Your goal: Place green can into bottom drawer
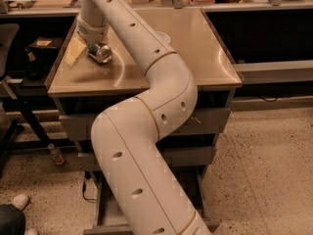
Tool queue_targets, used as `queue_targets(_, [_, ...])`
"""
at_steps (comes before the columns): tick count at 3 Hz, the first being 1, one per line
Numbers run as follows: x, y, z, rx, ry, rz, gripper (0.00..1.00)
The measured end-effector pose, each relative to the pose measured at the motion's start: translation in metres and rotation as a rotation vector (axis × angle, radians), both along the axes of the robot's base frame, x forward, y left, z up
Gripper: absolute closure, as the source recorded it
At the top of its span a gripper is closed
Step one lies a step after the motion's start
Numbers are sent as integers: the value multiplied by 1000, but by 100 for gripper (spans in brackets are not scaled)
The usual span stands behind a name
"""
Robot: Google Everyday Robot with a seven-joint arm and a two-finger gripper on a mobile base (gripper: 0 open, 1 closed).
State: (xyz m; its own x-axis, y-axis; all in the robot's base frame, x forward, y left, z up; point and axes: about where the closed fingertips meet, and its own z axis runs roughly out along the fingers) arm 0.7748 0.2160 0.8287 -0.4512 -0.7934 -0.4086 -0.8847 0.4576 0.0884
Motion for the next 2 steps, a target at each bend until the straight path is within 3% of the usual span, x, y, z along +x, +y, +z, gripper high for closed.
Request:
queue_targets(1, [0, 0, 0, 1, 1, 0, 16])
queue_targets(2, [0, 0, 0, 1, 1, 0, 40])
